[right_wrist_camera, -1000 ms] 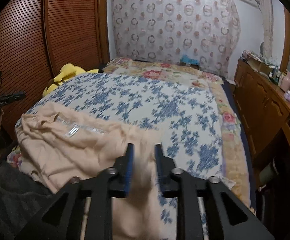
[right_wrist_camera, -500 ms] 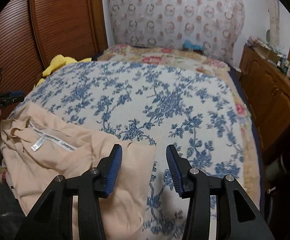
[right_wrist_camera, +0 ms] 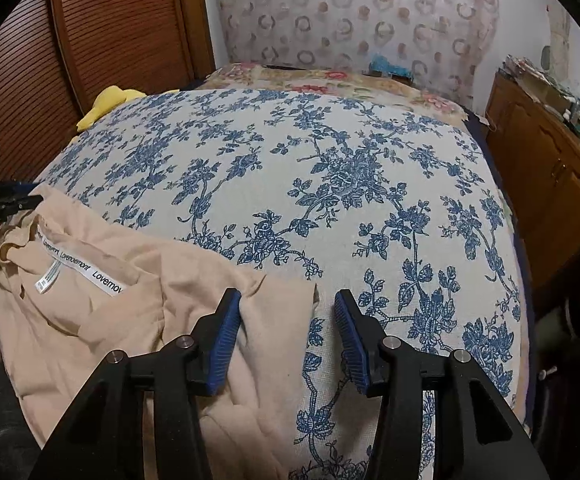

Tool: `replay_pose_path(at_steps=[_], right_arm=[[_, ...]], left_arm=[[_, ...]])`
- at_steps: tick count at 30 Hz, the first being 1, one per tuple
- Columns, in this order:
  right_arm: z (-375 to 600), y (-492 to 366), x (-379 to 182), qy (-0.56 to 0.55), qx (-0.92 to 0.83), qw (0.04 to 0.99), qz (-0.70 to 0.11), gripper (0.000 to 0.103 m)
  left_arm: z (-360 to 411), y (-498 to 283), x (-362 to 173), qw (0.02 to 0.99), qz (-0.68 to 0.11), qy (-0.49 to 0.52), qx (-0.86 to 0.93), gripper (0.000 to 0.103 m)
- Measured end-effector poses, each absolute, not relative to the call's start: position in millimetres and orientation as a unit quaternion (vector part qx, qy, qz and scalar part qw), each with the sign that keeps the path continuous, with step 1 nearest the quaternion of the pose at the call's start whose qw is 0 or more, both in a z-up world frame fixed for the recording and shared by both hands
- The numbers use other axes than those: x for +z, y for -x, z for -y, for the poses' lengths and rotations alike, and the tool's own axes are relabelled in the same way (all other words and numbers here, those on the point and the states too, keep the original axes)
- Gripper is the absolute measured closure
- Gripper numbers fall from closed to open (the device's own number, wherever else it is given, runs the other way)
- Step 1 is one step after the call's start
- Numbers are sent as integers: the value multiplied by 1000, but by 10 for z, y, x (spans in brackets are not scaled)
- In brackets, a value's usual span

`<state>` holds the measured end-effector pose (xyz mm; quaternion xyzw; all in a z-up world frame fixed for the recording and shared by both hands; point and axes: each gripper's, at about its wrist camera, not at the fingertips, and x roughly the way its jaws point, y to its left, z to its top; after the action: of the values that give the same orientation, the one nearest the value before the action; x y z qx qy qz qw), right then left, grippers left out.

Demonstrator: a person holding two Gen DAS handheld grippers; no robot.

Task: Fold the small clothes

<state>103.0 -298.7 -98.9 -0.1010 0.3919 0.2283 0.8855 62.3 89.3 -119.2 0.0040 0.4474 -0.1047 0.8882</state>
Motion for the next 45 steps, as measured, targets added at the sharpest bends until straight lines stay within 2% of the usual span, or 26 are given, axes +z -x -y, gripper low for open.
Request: replay_pose_path(at_steps=[2, 10, 13, 15, 18, 23, 27, 37, 45], right_arm=[[2981, -1012, -996, 103, 228, 886, -390, 53], [2933, -986, -1029, 111, 238, 883, -388, 55], [2927, -985, -1027, 110, 248, 880, -389, 64], [2909, -979, -1028, 111, 255, 878, -390, 76], [2882, -953, -1026, 113, 267, 874, -390, 87], [2913, -768, -874, 100, 283, 882, -363, 92], [2998, -435, -355, 95, 300, 900, -301, 93], [3234, 347, 1463, 115, 296, 942, -108, 93], [3350, 712, 2545, 146, 253, 956, -4, 93]], left_arm=[[-880, -618, -1183, 889, -445, -7, -108, 62], [-833, -608, -1138, 891, -440, -20, -110, 76], [-828, -615, -1111, 891, -439, -22, -111, 84], [-829, -614, -1108, 891, -438, -19, -113, 89], [-830, -572, -1072, 898, -426, -11, -114, 95], [-870, -297, -623, 931, -347, 27, -105, 96], [-842, -79, -115, 949, -290, 39, -120, 97], [-957, 213, 1315, 982, -140, 35, -119, 97], [-1064, 492, 2337, 995, -22, 8, -100, 97]])
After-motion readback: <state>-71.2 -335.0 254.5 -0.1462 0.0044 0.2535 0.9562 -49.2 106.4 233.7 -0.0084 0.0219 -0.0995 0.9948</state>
